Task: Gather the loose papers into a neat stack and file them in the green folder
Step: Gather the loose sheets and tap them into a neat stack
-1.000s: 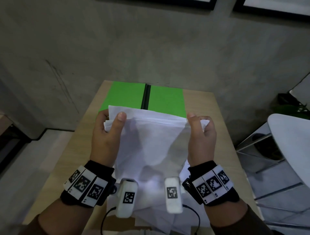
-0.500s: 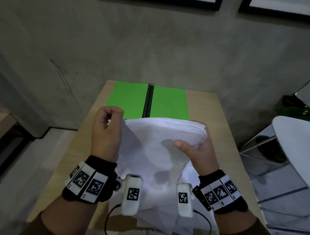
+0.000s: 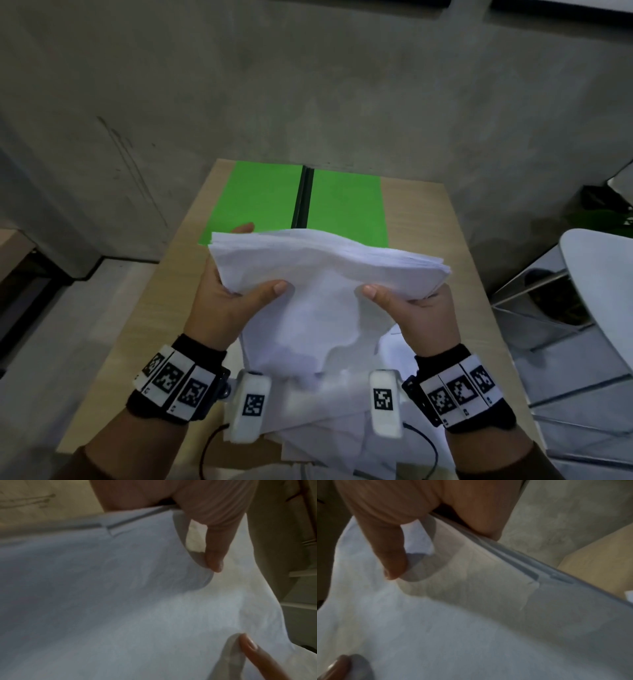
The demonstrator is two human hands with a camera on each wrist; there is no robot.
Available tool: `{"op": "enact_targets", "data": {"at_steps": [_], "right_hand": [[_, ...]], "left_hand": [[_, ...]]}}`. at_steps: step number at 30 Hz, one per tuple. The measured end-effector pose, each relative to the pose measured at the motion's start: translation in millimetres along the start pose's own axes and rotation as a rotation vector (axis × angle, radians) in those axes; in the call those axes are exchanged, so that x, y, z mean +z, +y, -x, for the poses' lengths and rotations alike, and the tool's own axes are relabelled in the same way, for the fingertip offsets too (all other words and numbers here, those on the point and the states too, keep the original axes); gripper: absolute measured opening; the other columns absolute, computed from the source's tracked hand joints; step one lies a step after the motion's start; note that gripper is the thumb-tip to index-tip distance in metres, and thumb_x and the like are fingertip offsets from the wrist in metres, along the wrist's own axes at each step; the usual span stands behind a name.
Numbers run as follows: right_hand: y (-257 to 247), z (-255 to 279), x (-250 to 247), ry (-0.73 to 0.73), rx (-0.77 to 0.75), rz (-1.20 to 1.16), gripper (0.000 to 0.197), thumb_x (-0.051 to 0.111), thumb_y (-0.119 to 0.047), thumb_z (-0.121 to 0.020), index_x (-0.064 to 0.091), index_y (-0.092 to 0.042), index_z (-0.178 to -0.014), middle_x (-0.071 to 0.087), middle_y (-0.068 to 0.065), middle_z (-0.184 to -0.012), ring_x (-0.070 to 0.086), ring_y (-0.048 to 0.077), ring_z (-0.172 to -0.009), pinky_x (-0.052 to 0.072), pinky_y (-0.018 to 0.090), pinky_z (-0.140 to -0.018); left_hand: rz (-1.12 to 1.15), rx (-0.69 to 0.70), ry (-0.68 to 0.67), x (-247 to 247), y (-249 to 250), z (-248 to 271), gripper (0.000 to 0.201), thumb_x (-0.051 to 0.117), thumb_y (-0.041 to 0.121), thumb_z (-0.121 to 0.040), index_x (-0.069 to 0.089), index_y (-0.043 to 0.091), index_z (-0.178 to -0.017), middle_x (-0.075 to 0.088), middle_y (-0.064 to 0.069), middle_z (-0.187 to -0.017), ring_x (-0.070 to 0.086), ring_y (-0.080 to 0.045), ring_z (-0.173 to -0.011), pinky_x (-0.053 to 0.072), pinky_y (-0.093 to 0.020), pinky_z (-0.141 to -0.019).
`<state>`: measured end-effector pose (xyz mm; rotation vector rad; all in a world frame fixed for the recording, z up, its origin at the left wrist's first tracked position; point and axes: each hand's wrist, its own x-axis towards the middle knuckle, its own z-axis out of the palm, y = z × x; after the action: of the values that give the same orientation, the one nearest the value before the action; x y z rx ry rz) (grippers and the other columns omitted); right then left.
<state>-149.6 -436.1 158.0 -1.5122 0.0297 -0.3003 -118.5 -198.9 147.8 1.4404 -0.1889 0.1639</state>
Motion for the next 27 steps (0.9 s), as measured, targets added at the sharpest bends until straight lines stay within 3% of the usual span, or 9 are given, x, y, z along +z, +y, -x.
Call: {"op": "enact_targets", "data": {"at_steps": [2, 5, 9, 12, 14, 16, 20, 24, 27], "right_hand": [[14, 4, -2, -0.006, 0.075, 0.012, 0.022, 0.081, 0.001, -0.061, 0.076, -0.019, -0.069, 0.076, -0.008, -0.072, 0.072, 0.008, -0.069, 0.056, 0.022, -0.062], [57, 15, -4, -0.033, 0.285, 0.062, 0.032, 0.081, 0.003, -0.064, 0.071, -0.022, -0.08, 0.077, -0.008, -0.079, 0.073, 0.009, -0.081, 0.058, 0.026, -0.072], [90, 21, 1, 0.056, 0.452, 0.126, 0.031, 0.086, -0.012, -0.064, 0.07, -0.02, -0.089, 0.073, -0.011, -0.084, 0.07, 0.005, -0.085, 0.051, 0.009, -0.06], [85, 5, -1, 0.069, 0.445, 0.112, 0.022, 0.082, -0.009, -0.068, 0.068, -0.022, -0.078, 0.072, -0.016, -0.072, 0.067, -0.007, -0.066, 0.051, 0.01, -0.059], [79, -5, -9, 0.053, 0.428, 0.129, 0.02, 0.081, -0.008, -0.069, 0.068, -0.023, -0.073, 0.071, -0.02, -0.062, 0.065, -0.008, -0.06, 0.05, 0.01, -0.058], [76, -9, -24, 0.064, 0.431, 0.167, 0.018, 0.082, -0.01, -0.068, 0.07, -0.021, -0.076, 0.072, -0.018, -0.067, 0.067, -0.003, -0.065, 0.051, 0.013, -0.059], [86, -2, -76, 0.233, 0.506, 0.241, 0.035, 0.087, -0.02, -0.059, 0.069, -0.011, -0.088, 0.074, 0.006, -0.085, 0.069, 0.026, -0.082, 0.055, 0.036, -0.077], [84, 24, -125, 0.38, 0.528, 0.262, 0.023, 0.081, -0.016, -0.067, 0.066, -0.004, -0.08, 0.068, 0.002, -0.064, 0.062, 0.027, -0.075, 0.045, 0.03, -0.063], [78, 39, -141, 0.397, 0.548, 0.186, 0.039, 0.084, -0.024, -0.057, 0.067, -0.009, -0.089, 0.069, -0.006, -0.06, 0.064, 0.018, -0.067, 0.045, 0.028, -0.065]], "left_hand": [[0.008, -0.062, -0.033, -5, -13, 5, 0.078, 0.086, 0.012, -0.054, 0.051, 0.029, -0.122, 0.068, 0.008, -0.107, 0.065, 0.001, -0.095, 0.052, -0.014, -0.073], [0.033, -0.264, -0.078, -8, -40, 19, 0.06, 0.092, 0.044, -0.035, 0.075, 0.029, -0.091, 0.077, 0.004, -0.091, 0.071, -0.007, -0.085, 0.054, -0.019, -0.068], [-0.059, -0.366, -0.001, -9, -59, 18, 0.027, 0.091, 0.026, -0.05, 0.077, 0.03, -0.073, 0.076, 0.012, -0.078, 0.071, -0.003, -0.076, 0.054, -0.019, -0.065], [-0.129, -0.296, 0.003, -1, -50, -1, 0.018, 0.083, 0.025, -0.06, 0.073, 0.019, -0.073, 0.073, 0.018, -0.066, 0.069, -0.004, -0.069, 0.053, -0.014, -0.06], [-0.219, -0.241, -0.042, 7, -44, -15, 0.016, 0.076, 0.015, -0.072, 0.067, 0.025, -0.08, 0.068, 0.029, -0.061, 0.065, 0.007, -0.063, 0.05, -0.008, -0.057], [-0.308, -0.21, -0.105, 8, -47, -28, 0.013, 0.067, 0.021, -0.083, 0.062, 0.033, -0.082, 0.066, 0.03, -0.062, 0.062, 0.011, -0.061, 0.048, -0.009, -0.058], [-0.479, -0.328, -0.181, -6, -80, -41, 0.017, 0.048, 0.03, -0.095, 0.06, 0.025, -0.085, 0.066, 0.003, -0.075, 0.06, -0.013, -0.065, 0.045, -0.027, -0.062], [-0.988, -0.42, -0.35, -20, -131, -35, 0.016, 0.062, 0.036, -0.084, 0.061, 0.023, -0.091, 0.062, 0.003, -0.094, 0.061, -0.019, -0.093, 0.041, -0.025, -0.076], [-1.178, -0.503, -0.522, -15, -156, -31, 0.054, 0.065, 0.046, -0.076, 0.051, 0.025, -0.124, 0.051, -0.002, -0.128, 0.049, -0.024, -0.119, 0.041, -0.035, -0.097]]}}
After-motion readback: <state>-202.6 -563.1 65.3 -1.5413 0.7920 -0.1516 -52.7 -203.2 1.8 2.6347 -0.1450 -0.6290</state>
